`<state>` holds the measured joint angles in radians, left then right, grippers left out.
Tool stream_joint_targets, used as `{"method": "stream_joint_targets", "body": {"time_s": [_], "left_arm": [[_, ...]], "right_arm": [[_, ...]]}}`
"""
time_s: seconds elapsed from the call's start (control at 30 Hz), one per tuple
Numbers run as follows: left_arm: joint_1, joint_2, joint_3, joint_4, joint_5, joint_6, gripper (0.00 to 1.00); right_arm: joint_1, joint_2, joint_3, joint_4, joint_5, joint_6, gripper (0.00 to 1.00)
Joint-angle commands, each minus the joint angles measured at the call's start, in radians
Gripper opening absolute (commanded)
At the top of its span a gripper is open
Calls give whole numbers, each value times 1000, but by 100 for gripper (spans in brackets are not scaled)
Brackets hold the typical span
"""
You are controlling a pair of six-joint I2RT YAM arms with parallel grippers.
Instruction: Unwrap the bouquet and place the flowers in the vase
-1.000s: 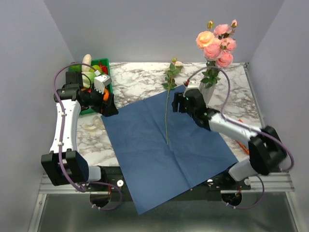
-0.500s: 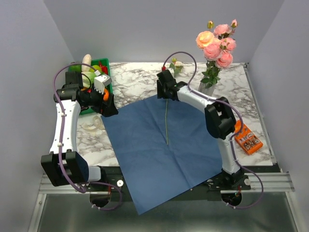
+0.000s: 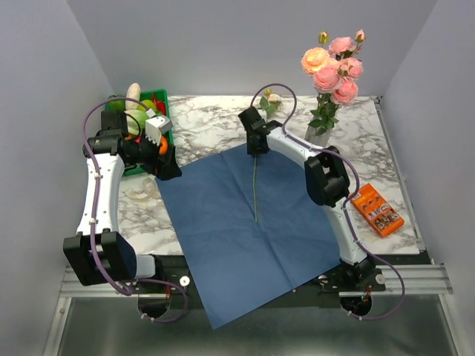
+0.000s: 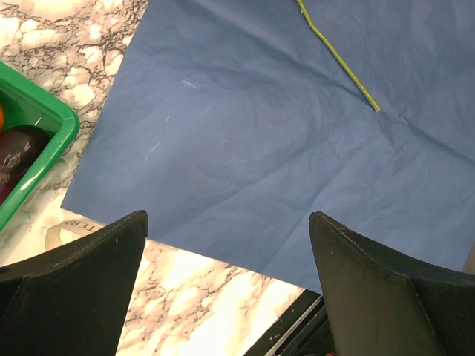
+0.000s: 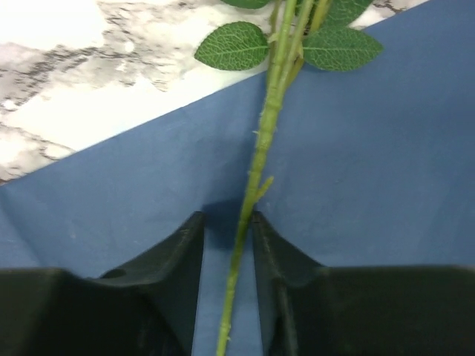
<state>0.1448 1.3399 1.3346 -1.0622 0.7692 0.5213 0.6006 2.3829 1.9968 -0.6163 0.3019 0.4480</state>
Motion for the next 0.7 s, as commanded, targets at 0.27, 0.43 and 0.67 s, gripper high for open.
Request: {"method": "stream_joint_targets", "body": {"time_s": [0.27, 0.43, 0.67], "left_arm": [[15, -27, -21, 1, -5, 43, 99], [16, -42, -15, -10, -7, 48, 99], [16, -42, 0, -25, -1, 40, 99]], "right_arm": [[-28, 50, 76, -120, -98, 23, 1], [5, -140, -88, 44, -155, -26, 1], [151, -588, -433, 554, -78, -293, 1]]}}
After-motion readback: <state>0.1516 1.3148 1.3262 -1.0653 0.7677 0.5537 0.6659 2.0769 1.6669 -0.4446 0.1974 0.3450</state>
